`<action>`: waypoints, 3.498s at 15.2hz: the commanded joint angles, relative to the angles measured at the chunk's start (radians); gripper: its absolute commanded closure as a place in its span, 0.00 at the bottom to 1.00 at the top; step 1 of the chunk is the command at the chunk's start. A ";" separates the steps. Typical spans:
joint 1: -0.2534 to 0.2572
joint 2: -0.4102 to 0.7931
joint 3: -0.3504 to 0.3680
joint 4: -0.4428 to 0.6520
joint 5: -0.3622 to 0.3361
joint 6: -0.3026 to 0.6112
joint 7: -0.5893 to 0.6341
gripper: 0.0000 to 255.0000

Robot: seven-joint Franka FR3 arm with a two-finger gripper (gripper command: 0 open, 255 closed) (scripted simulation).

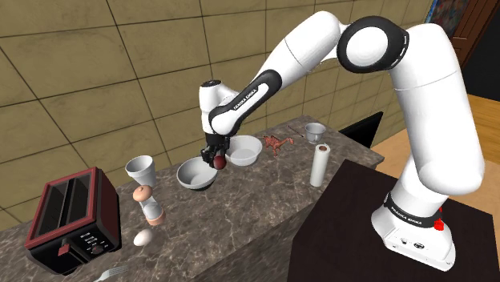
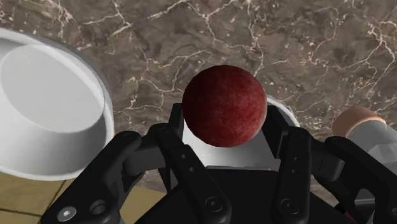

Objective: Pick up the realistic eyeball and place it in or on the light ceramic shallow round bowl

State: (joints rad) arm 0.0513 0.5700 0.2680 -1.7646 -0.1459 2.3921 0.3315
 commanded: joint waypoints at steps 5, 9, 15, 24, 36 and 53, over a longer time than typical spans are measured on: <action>-0.103 0.020 -0.013 0.039 0.020 -0.021 -0.134 1.00; -0.165 0.049 -0.024 0.092 0.031 -0.048 -0.218 1.00; -0.249 0.117 -0.040 0.214 0.043 -0.107 -0.338 1.00; -0.277 0.213 -0.056 0.283 0.037 -0.082 -0.386 1.00; -0.271 0.275 -0.065 0.292 0.029 -0.030 -0.384 1.00; -0.286 0.181 -0.052 0.266 0.042 -0.097 -0.391 0.00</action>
State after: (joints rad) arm -0.2347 0.7525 0.2158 -1.4978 -0.1042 2.2956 -0.0594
